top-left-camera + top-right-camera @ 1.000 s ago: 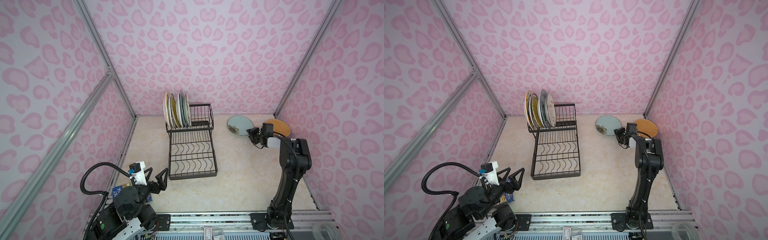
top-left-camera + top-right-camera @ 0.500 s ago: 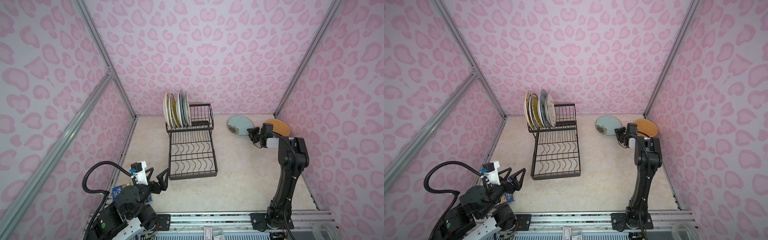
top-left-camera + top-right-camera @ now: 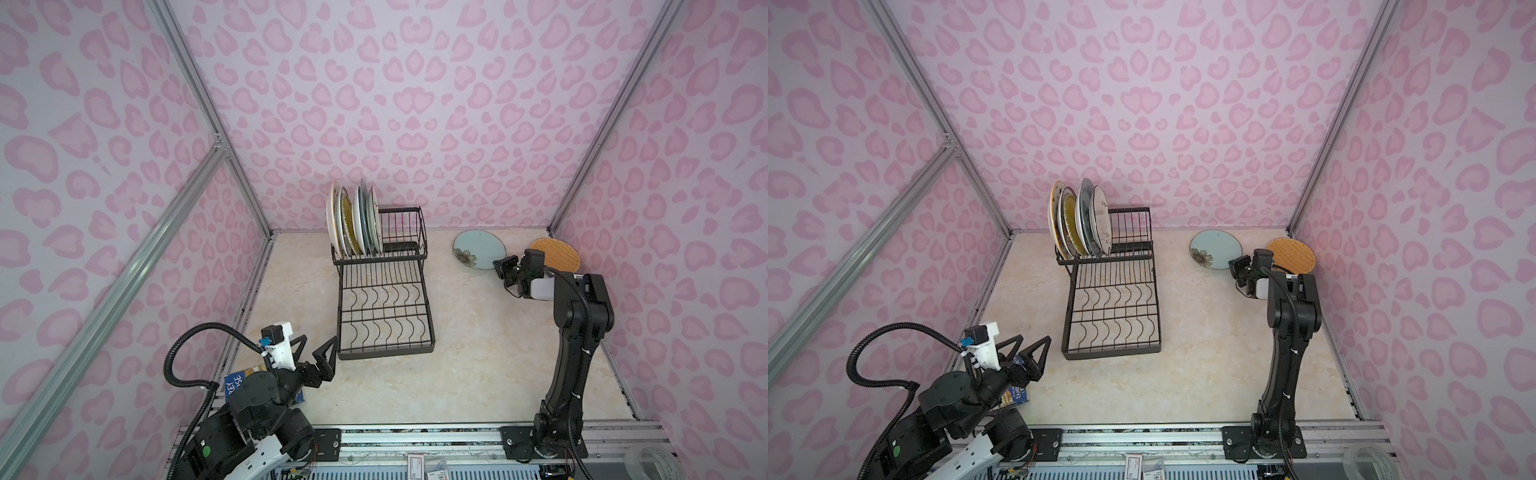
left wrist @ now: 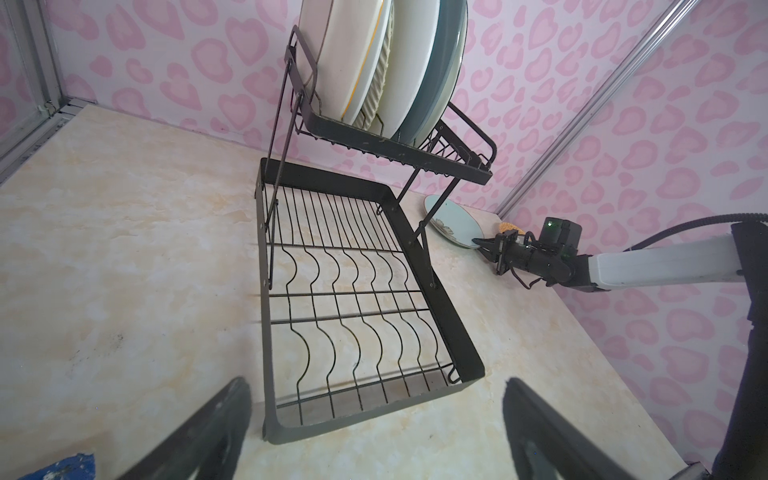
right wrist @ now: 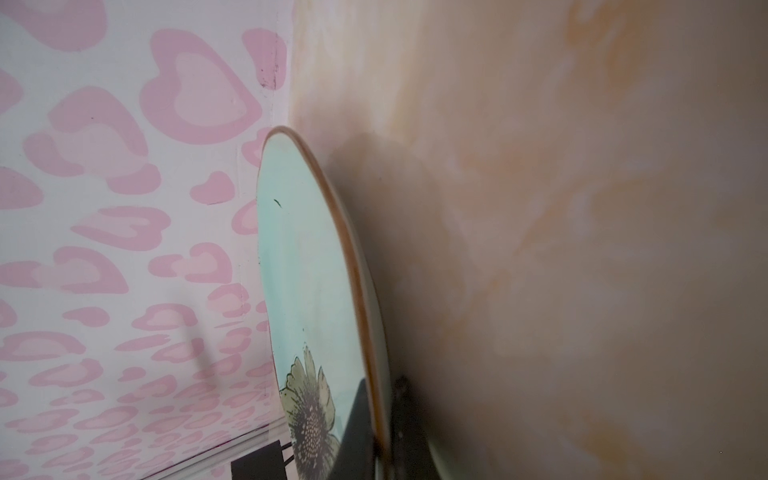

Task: Load the plates into the dish rack
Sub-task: 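Grip the teal plate's rim with the right gripper and drag it toward the rack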

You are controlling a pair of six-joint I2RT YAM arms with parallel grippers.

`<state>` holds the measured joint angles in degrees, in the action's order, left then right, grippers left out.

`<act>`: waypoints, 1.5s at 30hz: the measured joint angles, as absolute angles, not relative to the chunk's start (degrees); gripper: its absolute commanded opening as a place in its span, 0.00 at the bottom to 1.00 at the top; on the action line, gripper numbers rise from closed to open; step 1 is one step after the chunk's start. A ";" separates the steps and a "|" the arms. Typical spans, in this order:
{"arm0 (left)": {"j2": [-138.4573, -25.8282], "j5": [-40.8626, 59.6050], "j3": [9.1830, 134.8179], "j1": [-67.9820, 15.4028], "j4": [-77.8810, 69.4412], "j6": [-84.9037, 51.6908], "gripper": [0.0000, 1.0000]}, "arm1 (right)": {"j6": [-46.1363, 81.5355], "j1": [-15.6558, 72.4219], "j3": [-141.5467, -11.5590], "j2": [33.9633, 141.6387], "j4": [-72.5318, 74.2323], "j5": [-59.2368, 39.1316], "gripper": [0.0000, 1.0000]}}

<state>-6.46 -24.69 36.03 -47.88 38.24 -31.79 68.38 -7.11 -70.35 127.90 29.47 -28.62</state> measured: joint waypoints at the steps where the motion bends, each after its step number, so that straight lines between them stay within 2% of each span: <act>1: -6.46 -24.71 36.03 -47.88 38.24 -31.79 0.96 | 68.60 -7.11 -70.08 127.74 29.80 -28.73 0.00; 7: -6.46 -24.75 36.03 -47.90 38.24 -31.81 0.96 | 69.73 -7.14 -66.54 123.74 28.64 -28.91 0.00; 18: -8.16 -24.40 36.03 -47.90 38.24 -31.79 0.96 | 71.64 -8.29 -55.86 109.62 31.00 -30.20 0.00; 29: -11.57 -23.18 35.09 -47.90 37.21 -32.27 0.97 | 72.62 -10.81 -36.56 92.27 37.08 -33.41 0.00; 37: -21.47 -14.31 30.85 -47.83 28.49 -35.66 0.97 | 70.63 -10.94 -25.15 78.83 36.97 -35.99 0.00; 45: -35.40 -2.85 29.63 -47.92 14.35 -40.62 0.98 | 63.46 -10.09 -21.28 61.30 26.85 -38.15 0.00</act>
